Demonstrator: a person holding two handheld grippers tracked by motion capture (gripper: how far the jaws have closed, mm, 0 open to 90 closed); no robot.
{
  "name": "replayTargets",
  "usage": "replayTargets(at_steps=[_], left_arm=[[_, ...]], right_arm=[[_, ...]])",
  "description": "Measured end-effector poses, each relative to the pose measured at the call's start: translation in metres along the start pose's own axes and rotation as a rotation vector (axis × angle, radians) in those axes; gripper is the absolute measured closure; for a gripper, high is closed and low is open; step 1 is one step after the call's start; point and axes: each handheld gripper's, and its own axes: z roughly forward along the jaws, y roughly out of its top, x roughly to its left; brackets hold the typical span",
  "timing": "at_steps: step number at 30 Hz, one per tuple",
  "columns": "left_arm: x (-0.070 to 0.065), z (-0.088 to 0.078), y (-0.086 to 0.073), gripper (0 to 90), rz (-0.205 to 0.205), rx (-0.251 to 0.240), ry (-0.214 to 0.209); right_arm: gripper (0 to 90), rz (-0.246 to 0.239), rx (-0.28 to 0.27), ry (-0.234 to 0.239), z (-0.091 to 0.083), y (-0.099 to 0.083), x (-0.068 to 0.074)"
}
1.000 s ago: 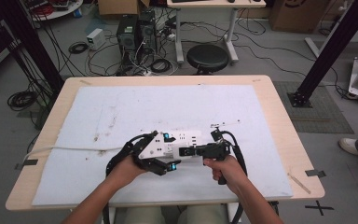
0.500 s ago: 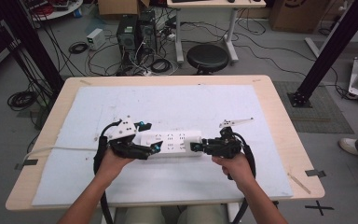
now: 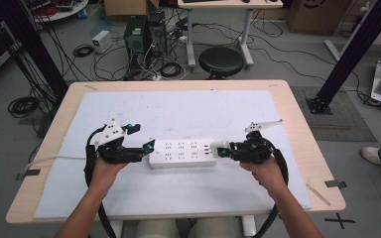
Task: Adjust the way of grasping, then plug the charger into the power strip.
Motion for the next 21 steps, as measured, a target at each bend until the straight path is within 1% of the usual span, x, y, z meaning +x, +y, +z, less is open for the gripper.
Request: replayTargets(at_steps=[3,7,8,11,14,15,20,21], left_arm=[[0.002,-0.004,0.0,23.2,0.005,-0.001,0.013],[0.005,-0.008,-0.001,23.2,0.008,-0.002,0.034],[0.005,-0.01,-0.002,23.2,0.012,-0.002,0.035],[0.006,-0.012,-0.002,23.2,0.008,-0.009,0.044],[0.007,-0.013,-0.003,23.2,0.007,-0.008,0.048],[0.007,-0.015,-0.003,23.2,0.005,-0.011,0.05],[0.009,-0.02,-0.004,23.2,0.012,-0.012,0.055],[0.01,-0.021,-0.005,23.2,0.008,-0.012,0.055]], right_arm=[[63.6,-0.011,-0.004,-0.017,-0.005,-0.001,-0.002],[63.6,-0.016,0.005,-0.036,-0.01,-0.001,-0.004],[63.5,-0.018,0.007,-0.038,-0.01,-0.001,-0.004],[63.6,-0.031,0.017,-0.039,-0.011,-0.001,-0.004],[63.5,-0.037,0.024,-0.042,-0.011,0.0,-0.004],[63.6,-0.047,0.026,-0.042,-0.011,0.001,-0.004],[63.6,-0.055,0.052,-0.04,-0.006,0.006,-0.003],[63.5,-0.065,0.057,-0.039,-0.005,0.007,-0.003]])
